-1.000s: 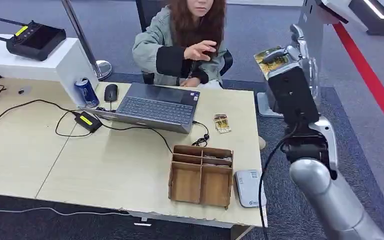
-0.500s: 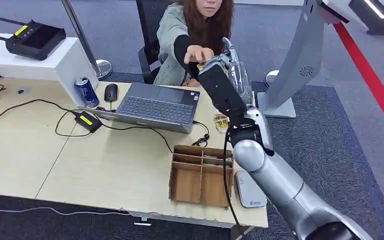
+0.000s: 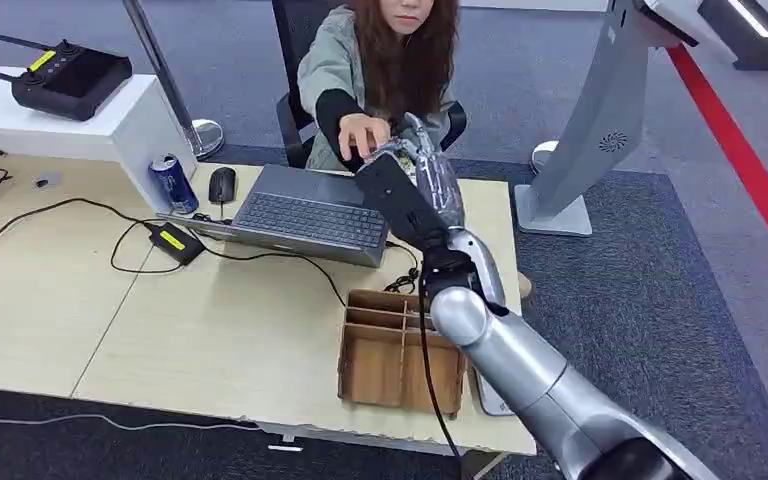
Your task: Pass the card to the sensor for recognition and then transmit it.
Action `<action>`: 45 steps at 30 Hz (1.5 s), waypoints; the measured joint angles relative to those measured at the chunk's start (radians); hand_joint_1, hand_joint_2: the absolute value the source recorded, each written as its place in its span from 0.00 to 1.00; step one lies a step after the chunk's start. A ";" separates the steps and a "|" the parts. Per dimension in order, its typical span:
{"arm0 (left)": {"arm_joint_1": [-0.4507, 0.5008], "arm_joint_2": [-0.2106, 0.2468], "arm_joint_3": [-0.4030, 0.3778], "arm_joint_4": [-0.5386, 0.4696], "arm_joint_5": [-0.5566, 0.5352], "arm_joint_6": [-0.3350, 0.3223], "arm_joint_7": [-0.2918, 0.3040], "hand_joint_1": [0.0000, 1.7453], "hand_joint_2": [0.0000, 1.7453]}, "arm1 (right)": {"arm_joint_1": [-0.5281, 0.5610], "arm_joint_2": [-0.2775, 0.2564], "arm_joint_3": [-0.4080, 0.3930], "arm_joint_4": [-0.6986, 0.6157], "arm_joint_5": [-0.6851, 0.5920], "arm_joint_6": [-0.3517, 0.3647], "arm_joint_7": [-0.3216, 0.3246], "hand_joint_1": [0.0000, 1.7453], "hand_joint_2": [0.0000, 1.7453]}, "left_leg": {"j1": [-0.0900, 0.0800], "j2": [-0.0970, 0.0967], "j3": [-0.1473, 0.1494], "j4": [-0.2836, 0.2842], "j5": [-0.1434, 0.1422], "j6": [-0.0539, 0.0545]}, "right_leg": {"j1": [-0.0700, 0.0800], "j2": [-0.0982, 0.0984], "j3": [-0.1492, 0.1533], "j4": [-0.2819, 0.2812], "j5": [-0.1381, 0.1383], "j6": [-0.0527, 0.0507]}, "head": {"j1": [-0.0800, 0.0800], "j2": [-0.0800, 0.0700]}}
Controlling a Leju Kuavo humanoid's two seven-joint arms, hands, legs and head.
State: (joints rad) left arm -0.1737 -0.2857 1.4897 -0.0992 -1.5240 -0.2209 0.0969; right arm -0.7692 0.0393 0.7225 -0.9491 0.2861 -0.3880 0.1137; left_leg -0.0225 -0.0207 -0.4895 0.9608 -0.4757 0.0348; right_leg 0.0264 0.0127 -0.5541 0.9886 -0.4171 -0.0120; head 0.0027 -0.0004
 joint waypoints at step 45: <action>0.002 0.016 0.035 0.000 0.014 -0.022 -0.040 0.00 0.00 | 0.340 -0.405 0.048 -0.814 0.497 0.525 0.290 0.23 1.00 | -0.001 0.001 -0.002 0.000 -0.001 0.001 | 0.000 0.002 -0.001 -0.001 0.000 0.000 | 0.000 0.000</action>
State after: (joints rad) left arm -0.1717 -0.2701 1.5251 -0.0992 -1.5103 -0.2430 0.0568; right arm -0.4292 -0.3658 0.7710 -1.7635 0.7835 0.1373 0.4036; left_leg -0.0231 -0.0196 -0.4917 0.9610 -0.4762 0.0357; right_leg 0.0259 0.0145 -0.5552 0.9876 -0.4168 -0.0115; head 0.0027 -0.0004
